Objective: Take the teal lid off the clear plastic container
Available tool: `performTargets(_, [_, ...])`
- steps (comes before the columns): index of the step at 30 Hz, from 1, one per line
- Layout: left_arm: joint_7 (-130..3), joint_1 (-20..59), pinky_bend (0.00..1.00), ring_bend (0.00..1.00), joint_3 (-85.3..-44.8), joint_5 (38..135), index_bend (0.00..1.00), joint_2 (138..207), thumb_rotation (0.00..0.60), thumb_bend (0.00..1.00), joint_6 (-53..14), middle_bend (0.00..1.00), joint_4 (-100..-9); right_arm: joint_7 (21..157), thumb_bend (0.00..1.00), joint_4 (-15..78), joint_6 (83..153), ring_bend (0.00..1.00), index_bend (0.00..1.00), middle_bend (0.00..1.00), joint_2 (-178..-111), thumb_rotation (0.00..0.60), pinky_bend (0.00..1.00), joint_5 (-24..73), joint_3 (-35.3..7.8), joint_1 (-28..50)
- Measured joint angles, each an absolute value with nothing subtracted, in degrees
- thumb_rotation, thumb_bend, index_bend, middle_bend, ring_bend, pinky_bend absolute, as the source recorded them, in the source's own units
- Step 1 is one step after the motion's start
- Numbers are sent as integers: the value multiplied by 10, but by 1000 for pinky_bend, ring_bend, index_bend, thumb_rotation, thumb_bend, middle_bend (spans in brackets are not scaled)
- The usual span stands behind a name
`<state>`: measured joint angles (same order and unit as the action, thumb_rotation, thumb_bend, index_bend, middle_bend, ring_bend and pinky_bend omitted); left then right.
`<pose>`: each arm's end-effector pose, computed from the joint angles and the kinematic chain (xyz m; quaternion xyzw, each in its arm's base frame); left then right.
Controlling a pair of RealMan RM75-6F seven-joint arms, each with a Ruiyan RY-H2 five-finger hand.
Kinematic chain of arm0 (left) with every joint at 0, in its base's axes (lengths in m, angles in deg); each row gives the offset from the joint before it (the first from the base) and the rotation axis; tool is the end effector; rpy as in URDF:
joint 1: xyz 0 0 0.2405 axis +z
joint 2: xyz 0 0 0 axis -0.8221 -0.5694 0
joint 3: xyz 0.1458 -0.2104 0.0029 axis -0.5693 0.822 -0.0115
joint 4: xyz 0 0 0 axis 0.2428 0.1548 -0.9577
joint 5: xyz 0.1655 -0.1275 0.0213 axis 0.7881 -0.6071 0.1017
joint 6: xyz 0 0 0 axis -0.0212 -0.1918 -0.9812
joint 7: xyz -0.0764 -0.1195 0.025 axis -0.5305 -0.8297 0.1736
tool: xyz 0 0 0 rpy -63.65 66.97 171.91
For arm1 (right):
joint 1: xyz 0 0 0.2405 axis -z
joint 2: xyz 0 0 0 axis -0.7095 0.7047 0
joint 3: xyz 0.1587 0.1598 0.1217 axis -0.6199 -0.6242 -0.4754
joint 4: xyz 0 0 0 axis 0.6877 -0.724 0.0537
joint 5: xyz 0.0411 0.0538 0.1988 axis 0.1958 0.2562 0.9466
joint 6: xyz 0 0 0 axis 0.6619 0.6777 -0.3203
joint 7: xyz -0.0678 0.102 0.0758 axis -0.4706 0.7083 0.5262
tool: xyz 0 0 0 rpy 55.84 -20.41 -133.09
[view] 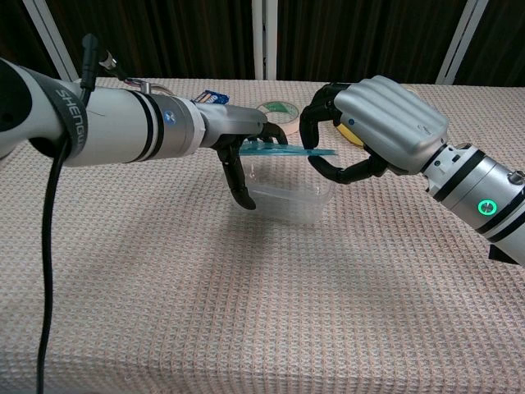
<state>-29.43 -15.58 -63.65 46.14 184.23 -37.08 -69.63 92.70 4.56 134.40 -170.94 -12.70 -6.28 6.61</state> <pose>-0.0276 0.3488 -0.0836 -0.7963 -0.4444 -0.2608 0.3168 -0.1524 -0.3121 -0.0623 0.7427 -0.1885 0.5387 0.3503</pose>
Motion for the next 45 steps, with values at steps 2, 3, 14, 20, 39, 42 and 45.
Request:
performTargets(2, [-302, -153, 223, 80, -637, 469, 35, 1840, 600, 136, -374, 169, -699, 932, 471, 36, 1348, 299, 572, 489, -1715, 600, 434, -129, -62, 64])
performTargets(3, [-305, -152, 204, 63, -637, 472, 22, 1839, 600, 136, -374, 150, -700, 934, 485, 31, 1350, 301, 580, 491, -1718, 600, 435, -129, -62, 63])
performTargets(14, [-333, -125, 55, 0, -644, 530, 0, 1816, 600, 136, -344, 0, -725, 965, 510, -41, 1395, 338, 794, 545, -1751, 600, 450, -138, -57, 64])
performTargets(20, [-342, -102, 47, 0, -654, 555, 0, 1788, 600, 136, -319, 0, -748, 979, 510, -86, 1432, 358, 880, 576, -1772, 600, 438, -139, -59, 65])
performTargets(39, [-409, 12, 19, 0, -670, 630, 0, 1692, 600, 136, -228, 0, -770, 938, 526, -141, 1514, 388, 920, 610, -1731, 600, 423, -94, -102, 84])
performTargets(42, [-419, 38, 19, 0, -673, 647, 0, 1677, 600, 136, -204, 0, -767, 936, 526, -145, 1508, 388, 921, 610, -1716, 600, 421, -83, -103, 96])
performTargets(45, [-436, 65, 19, 0, -675, 660, 0, 1662, 600, 136, -184, 0, -767, 936, 526, -153, 1491, 386, 920, 610, -1711, 600, 416, -76, -102, 102])
